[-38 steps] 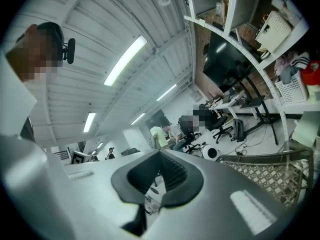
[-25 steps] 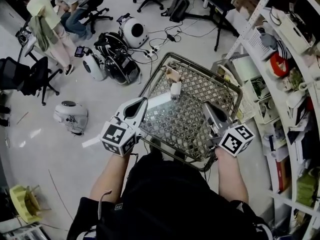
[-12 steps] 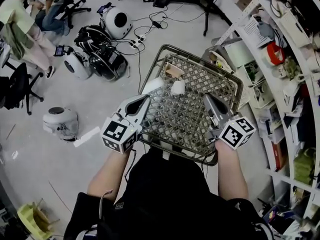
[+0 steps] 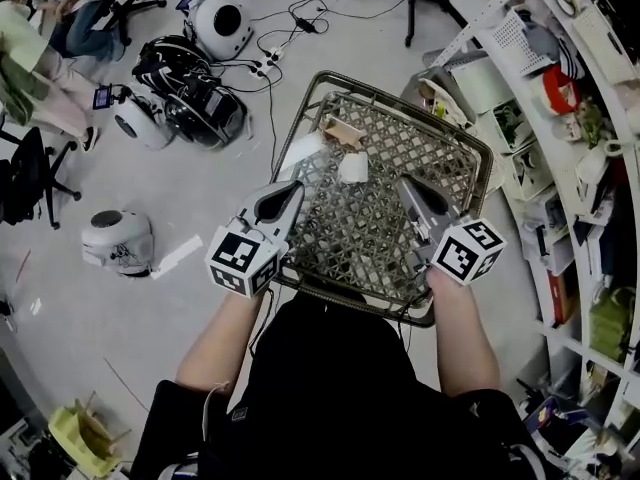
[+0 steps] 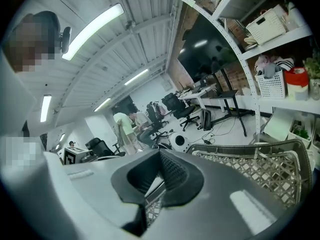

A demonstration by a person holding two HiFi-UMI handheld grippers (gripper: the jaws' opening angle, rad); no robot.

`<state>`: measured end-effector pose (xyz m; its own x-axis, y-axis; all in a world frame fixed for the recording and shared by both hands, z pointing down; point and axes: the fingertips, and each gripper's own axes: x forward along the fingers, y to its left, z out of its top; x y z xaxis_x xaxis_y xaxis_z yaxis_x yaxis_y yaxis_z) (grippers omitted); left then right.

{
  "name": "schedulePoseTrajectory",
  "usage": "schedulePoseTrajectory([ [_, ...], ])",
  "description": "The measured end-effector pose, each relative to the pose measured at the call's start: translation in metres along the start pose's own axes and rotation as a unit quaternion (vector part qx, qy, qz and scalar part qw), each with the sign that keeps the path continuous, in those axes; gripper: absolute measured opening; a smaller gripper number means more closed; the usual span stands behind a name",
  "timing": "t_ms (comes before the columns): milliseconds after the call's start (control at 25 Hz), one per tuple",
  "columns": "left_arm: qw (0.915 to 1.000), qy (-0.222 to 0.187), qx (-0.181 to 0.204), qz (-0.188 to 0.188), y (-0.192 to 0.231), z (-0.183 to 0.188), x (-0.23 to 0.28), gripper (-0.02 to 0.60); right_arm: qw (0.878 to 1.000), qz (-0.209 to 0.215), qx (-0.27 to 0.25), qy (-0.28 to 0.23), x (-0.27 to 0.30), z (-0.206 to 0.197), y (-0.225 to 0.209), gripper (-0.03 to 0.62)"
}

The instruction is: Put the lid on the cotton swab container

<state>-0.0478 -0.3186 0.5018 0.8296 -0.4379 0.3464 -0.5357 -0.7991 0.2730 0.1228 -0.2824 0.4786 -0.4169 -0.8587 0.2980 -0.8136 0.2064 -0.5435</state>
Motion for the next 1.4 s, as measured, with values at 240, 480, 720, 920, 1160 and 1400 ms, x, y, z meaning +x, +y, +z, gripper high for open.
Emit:
schedulePoseTrajectory([
  [240, 0.9994, 0.033, -0.007, 0.007, 0.007, -0.033, 0.029, 0.006, 0.999, -0.005, 0.015, 0.03, 0.022, -0.025, -0.032, 0.011],
  [480, 0.998, 0.062, -0.014, -0.001, 0.015, -0.076, 0.058, 0.006, 0.998, -0.008, 0.023, 0.057, 0.05, -0.06, -0.059, 0.011],
  [720, 0.9962, 0.084, -0.023, -0.005, 0.022, -0.107, 0.077, 0.006, 0.996, -0.009, 0.058, 0.07, 0.072, -0.085, -0.077, 0.011],
  [920, 0.9955, 0.09, -0.029, -0.006, 0.021, -0.121, 0.088, 0.006, 0.994, -0.019, 0.067, 0.085, 0.079, -0.101, -0.09, 0.011],
  [1160, 0.9948, 0.095, -0.036, -0.005, 0.02, -0.131, 0.092, 0.006, 0.991, -0.02, 0.039, 0.128, 0.097, -0.12, -0.095, 0.011],
  [1400, 0.9955, 0.084, -0.042, 0.005, 0.027, -0.125, 0.088, 0.006, 0.985, -0.022, 0.018, 0.173, 0.111, -0.135, -0.093, 0.011],
])
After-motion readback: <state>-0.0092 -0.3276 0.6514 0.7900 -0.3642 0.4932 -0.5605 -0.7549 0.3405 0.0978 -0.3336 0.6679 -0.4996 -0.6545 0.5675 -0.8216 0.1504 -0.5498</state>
